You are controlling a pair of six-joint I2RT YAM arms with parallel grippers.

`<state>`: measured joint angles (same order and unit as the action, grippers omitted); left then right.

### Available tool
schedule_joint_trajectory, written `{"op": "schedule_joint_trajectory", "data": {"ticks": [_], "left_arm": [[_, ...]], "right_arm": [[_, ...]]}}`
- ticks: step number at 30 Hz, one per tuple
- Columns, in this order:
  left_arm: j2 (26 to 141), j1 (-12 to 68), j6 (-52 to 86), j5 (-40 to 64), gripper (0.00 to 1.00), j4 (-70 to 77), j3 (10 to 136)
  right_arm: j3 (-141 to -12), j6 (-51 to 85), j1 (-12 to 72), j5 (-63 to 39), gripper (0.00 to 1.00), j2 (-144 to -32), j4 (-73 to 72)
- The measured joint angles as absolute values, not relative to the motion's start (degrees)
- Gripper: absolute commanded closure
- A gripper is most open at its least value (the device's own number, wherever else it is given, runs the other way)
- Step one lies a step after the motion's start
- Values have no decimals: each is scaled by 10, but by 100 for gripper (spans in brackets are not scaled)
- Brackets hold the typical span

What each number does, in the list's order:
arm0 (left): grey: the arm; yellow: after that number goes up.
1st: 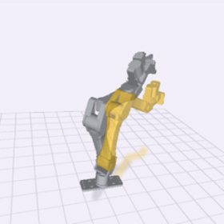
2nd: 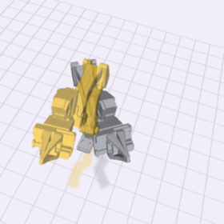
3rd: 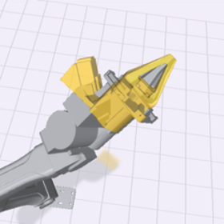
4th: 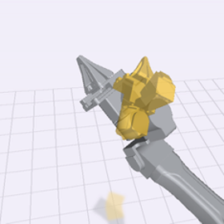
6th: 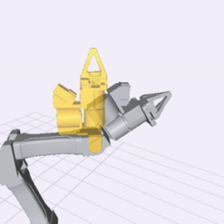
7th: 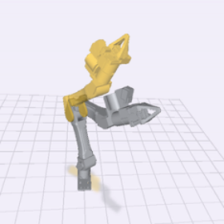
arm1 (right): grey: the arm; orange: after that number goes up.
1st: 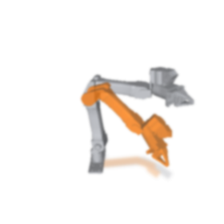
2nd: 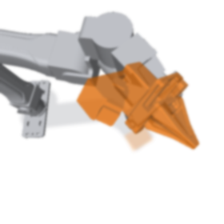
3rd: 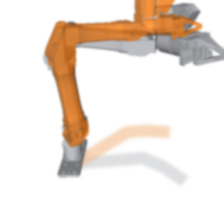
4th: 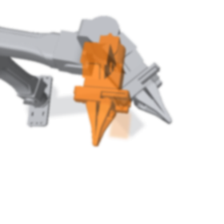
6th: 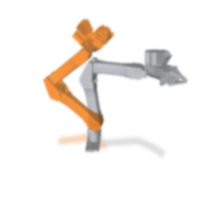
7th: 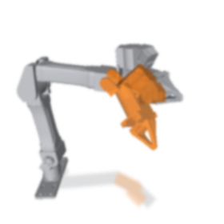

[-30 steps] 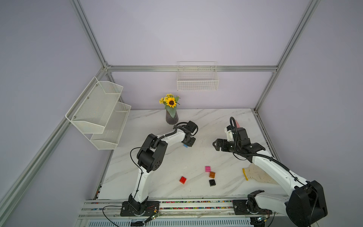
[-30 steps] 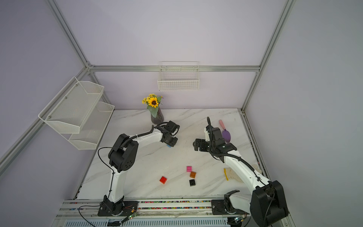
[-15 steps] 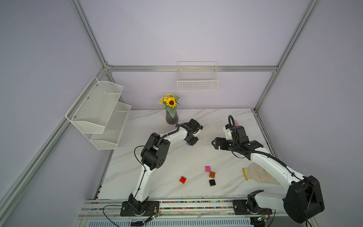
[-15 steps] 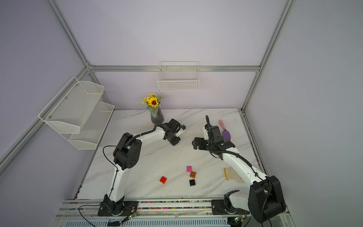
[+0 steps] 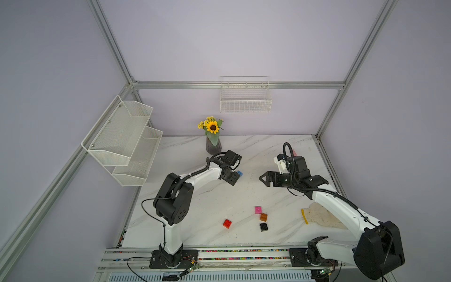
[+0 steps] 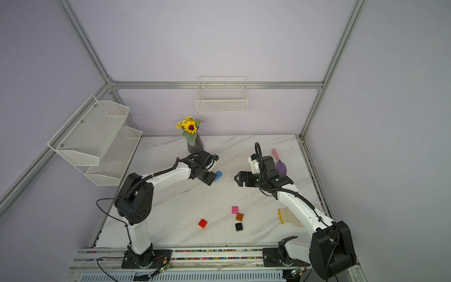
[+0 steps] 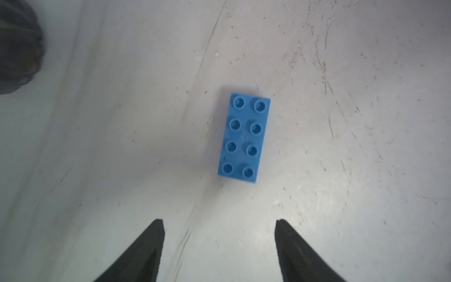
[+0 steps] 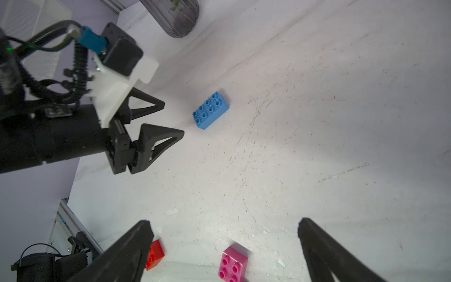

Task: Assemble the letter v with lego
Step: Place the lego brick at the center of the board, then pick up the lego brick from the center of the board.

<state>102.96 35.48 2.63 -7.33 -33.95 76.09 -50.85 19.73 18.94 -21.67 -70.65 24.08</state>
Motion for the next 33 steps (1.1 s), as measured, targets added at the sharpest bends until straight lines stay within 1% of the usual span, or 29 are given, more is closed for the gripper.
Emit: {"op": "schedule_joint_trajectory", "data": {"ticks": [3, 6, 11, 15, 19, 24, 33], "left_arm": [[922, 390, 76, -92, 28, -318, 676], [853, 435, 119, -96, 28, -304, 600], [793, 515, 184, -99, 28, -305, 479], [752, 567, 232, -104, 29, -310, 418], [733, 595, 266, -117, 30, -309, 392], [737, 611, 287, -125, 32, -302, 376], [762, 629, 295, -131, 36, -288, 376]], "right_arm": [[-499, 192, 192, -240, 3, -691, 243], [-485, 192, 200, -260, 3, -679, 248], [-471, 191, 217, -265, 3, -658, 290], [-465, 199, 227, -242, 3, -632, 319], [-461, 221, 251, -201, 3, -644, 331], [-452, 251, 309, -143, 3, -689, 333], [-465, 302, 385, -46, 8, -754, 344]]}}
